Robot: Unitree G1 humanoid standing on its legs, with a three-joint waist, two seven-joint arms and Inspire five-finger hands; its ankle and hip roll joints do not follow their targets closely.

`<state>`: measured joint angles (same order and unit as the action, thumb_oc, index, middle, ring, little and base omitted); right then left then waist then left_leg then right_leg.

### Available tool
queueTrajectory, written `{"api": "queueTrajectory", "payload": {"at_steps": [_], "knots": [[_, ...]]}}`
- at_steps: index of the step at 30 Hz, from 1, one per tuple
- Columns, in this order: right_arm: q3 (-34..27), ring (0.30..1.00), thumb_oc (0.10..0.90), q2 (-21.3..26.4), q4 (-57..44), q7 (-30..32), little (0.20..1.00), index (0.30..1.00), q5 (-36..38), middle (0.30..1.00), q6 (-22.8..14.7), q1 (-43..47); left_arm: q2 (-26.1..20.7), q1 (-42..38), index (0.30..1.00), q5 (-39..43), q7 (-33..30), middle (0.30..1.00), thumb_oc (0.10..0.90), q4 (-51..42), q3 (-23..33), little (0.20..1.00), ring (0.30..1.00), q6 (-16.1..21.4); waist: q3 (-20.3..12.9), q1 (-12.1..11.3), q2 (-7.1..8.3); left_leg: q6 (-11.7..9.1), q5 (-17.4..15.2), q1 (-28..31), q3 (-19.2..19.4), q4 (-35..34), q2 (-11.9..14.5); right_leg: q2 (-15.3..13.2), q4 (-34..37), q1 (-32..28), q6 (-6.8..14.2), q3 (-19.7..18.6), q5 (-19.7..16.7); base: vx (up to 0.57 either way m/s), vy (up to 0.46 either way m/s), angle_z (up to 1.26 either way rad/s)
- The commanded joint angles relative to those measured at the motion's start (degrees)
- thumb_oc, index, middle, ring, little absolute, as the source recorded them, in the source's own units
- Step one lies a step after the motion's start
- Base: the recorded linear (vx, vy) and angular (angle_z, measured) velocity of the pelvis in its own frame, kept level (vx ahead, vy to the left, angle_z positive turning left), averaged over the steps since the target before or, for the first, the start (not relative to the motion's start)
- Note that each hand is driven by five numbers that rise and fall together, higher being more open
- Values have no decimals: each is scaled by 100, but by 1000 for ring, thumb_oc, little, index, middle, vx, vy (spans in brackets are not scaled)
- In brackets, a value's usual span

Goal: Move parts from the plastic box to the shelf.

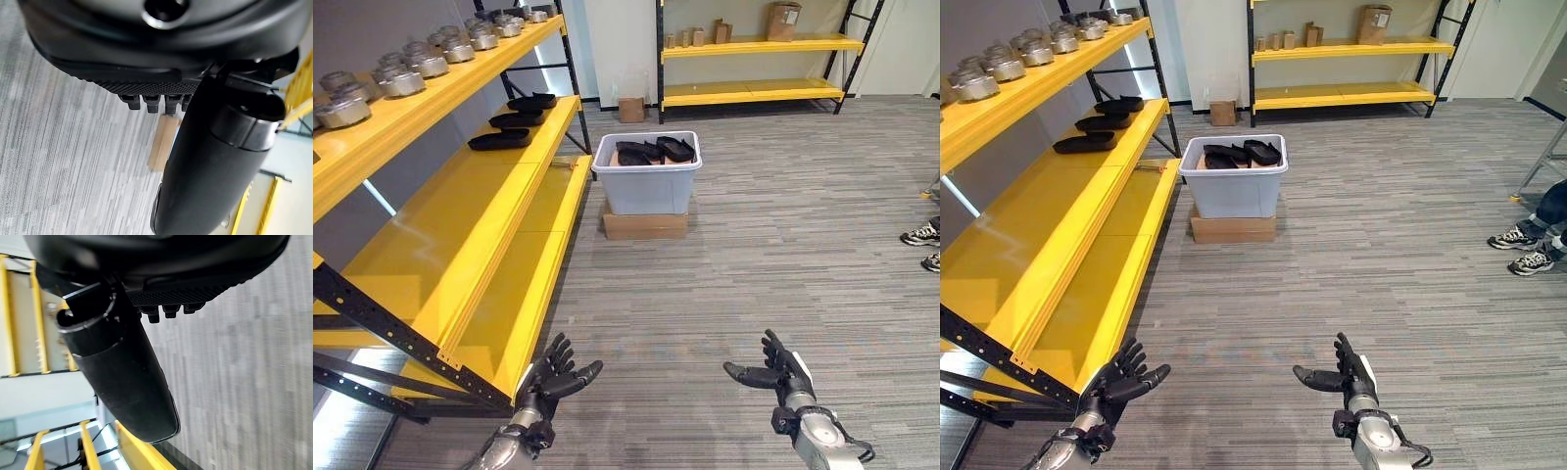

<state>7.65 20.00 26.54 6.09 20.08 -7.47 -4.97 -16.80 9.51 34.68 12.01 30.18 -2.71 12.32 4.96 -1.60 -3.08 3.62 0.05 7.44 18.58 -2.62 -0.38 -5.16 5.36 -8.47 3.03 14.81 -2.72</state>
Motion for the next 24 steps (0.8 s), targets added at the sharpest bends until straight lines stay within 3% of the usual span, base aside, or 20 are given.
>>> {"api": "queueTrajectory", "payload": {"at_steps": [1, 2, 3, 5, 9, 12, 14, 15, 20, 24], "knots": [[-280, 1000, 900, 90, -579, 74, 1000, 1000, -155, 1000, -505, 689, -314, -621, 1000, -420, -523, 1000, 900, -353, 146, 1000, 1000, 238, -21, -67, 290, -663, -388, 92, -296, 280, 563, -413, -259, -84, 316, 107, 333, 0, 0, 0], [-278, 1000, 900, 97, -574, 75, 1000, 1000, -144, 1000, -446, 697, -317, -627, 1000, -409, -581, 1000, 900, -347, 145, 1000, 1000, 174, -19, -68, 291, -665, -387, 88, -298, 284, 563, -413, -261, -82, 317, 108, 334, 0, 0, 0], [-253, 1000, 900, 105, -540, 58, 1000, 1000, 22, 1000, -160, 715, -305, -656, 1000, -229, -737, 1000, 900, -246, 139, 1000, 1000, 53, -15, -69, 296, -668, -381, 86, -294, 287, 564, -414, -270, -81, 317, 119, 333, 0, 0, 0], [-201, 1000, 900, 3, -408, 255, 1000, 1000, 739, 1000, 258, 729, -248, -723, 1000, -60, -678, 1000, 900, -53, 151, 1000, 1000, 103, -10, -66, 313, -667, -385, 93, -302, 298, 556, -423, -268, -99, 321, 126, 337, 0, 0, 0], [-289, 1000, 900, -52, -435, 196, 1000, 1000, 225, 1000, -151, 667, -207, -592, 1000, 13, -279, 1000, 900, -449, 119, 1000, 1000, -55, 33, -100, 323, -649, -381, 98, -296, 296, 575, -416, -280, -109, 304, 149, 337, 0, 0, 0], [-231, 1000, 900, -32, -542, 360, 1000, 1000, 145, 1000, 4, 680, -198, -621, 1000, 43, -574, 1000, 900, -555, 85, 1000, 1000, -203, 49, -82, 313, -634, -378, 107, -280, 281, 555, -417, -294, -107, 309, 144, 340, -7, 31, 0], [-223, 1000, 900, -46, -502, 334, 1000, 1000, 496, 1000, 60, 677, -177, -637, 1000, 58, -808, 1000, 900, -542, 97, 1000, 1000, -153, 44, -80, 314, -629, -378, 109, -275, 281, 546, -422, -291, -113, 310, 141, 337, 18, 51, 0], [-296, 1000, 900, -152, -419, 334, 1000, 1000, 1119, 1000, 209, 642, -182, -659, 1000, 272, -948, 1000, 900, -544, 126, 1000, 1000, -161, 38, -70, 323, -618, -399, 117, -270, 286, 524, -428, -289, -124, 318, 134, 340, 30, 47, -1], [-349, 1000, 900, -238, -333, 450, 1000, 1000, 712, 1000, -16, 597, -159, -538, 1000, 241, -884, 1000, 900, -798, 82, 1000, 1000, -442, 86, -89, 344, -577, -408, 104, -268, 291, 502, -427, -330, -109, 321, 121, 350, -2, 56, 0], [-381, 1000, 900, -232, -399, 430, 1000, 1000, 959, 1000, 126, 554, -219, -471, 1000, 257, -826, 1000, 900, -917, 12, 1000, 1000, -632, 118, -65, 350, -514, -419, 85, -254, 281, 444, -424, -450, -59, 329, 83, 399, -24, 107, -1]]}}
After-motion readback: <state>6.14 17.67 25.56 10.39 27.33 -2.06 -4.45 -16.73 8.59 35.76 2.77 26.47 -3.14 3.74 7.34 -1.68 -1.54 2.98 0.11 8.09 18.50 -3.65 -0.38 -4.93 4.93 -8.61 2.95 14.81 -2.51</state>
